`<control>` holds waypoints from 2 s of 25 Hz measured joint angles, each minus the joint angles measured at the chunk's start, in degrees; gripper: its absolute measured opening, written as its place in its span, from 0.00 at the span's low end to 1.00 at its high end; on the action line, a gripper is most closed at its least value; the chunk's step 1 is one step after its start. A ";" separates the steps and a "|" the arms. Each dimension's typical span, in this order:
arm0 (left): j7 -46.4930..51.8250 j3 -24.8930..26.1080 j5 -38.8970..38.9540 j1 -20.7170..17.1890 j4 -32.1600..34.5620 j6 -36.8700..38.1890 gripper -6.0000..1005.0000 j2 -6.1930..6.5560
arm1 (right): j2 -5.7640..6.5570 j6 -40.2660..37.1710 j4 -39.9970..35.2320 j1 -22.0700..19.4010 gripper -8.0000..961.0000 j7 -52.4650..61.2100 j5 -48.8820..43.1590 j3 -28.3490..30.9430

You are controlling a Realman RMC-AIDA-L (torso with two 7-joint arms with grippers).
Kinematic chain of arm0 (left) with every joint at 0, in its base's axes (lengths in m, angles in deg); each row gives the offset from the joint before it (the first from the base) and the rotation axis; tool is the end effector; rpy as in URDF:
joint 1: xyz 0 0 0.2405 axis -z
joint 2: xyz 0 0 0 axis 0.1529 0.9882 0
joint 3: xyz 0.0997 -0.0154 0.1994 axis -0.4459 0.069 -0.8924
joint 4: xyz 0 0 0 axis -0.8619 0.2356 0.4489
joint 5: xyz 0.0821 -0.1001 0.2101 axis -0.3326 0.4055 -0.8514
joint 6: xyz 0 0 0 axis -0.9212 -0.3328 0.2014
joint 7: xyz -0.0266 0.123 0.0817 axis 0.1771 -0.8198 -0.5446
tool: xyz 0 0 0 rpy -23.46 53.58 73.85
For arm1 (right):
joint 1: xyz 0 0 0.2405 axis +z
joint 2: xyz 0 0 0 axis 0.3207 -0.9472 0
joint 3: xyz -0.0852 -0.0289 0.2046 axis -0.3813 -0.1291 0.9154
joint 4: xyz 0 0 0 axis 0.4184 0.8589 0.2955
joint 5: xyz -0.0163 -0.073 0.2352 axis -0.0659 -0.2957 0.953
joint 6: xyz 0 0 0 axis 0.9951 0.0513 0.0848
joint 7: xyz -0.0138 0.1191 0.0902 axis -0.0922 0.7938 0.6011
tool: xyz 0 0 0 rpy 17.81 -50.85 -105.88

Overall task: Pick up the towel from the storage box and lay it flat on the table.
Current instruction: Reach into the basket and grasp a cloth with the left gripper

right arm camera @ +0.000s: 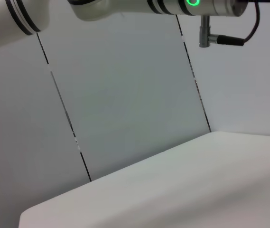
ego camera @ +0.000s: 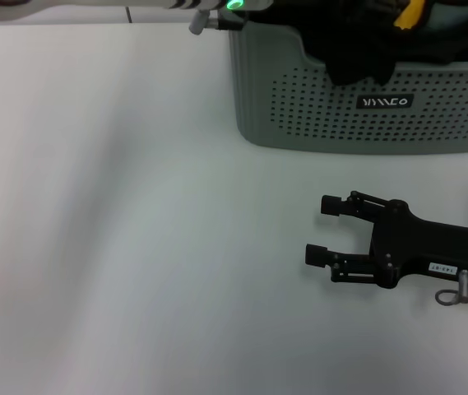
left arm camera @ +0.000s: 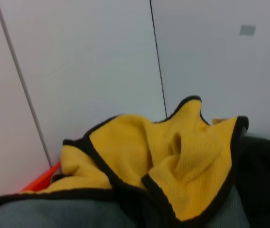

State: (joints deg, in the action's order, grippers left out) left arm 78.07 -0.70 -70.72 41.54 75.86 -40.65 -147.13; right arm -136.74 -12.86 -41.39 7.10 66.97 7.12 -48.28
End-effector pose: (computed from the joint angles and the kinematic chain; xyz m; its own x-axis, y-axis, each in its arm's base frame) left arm -0.0076 0.4477 -0.0532 0.9403 0.0260 0.3393 0.1795 -0.8849 -0.4298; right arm 0.2462 0.3010 -0.0574 0.7045 -0.2639 -0.6588 -0.3834 -0.9227 -0.0403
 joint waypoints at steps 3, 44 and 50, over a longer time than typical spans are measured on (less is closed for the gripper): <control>0.40 -0.08 -0.16 0.90 -1.83 -0.43 0.86 -0.01 | -0.14 0.39 0.10 0.01 0.91 -0.10 0.00 -0.02; 1.61 -3.06 3.66 -4.52 6.81 0.40 0.09 0.24 | -1.16 2.05 1.40 -0.89 0.91 -0.19 0.14 0.04; -4.40 0.91 12.36 -17.90 23.68 1.59 0.08 0.38 | -1.16 2.06 1.56 -2.12 0.91 -0.31 0.29 1.95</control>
State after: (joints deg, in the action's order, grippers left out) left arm 73.67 0.21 -58.36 23.65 99.53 -39.06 -146.75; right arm -137.90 -10.80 -39.83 4.97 66.66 7.40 -46.33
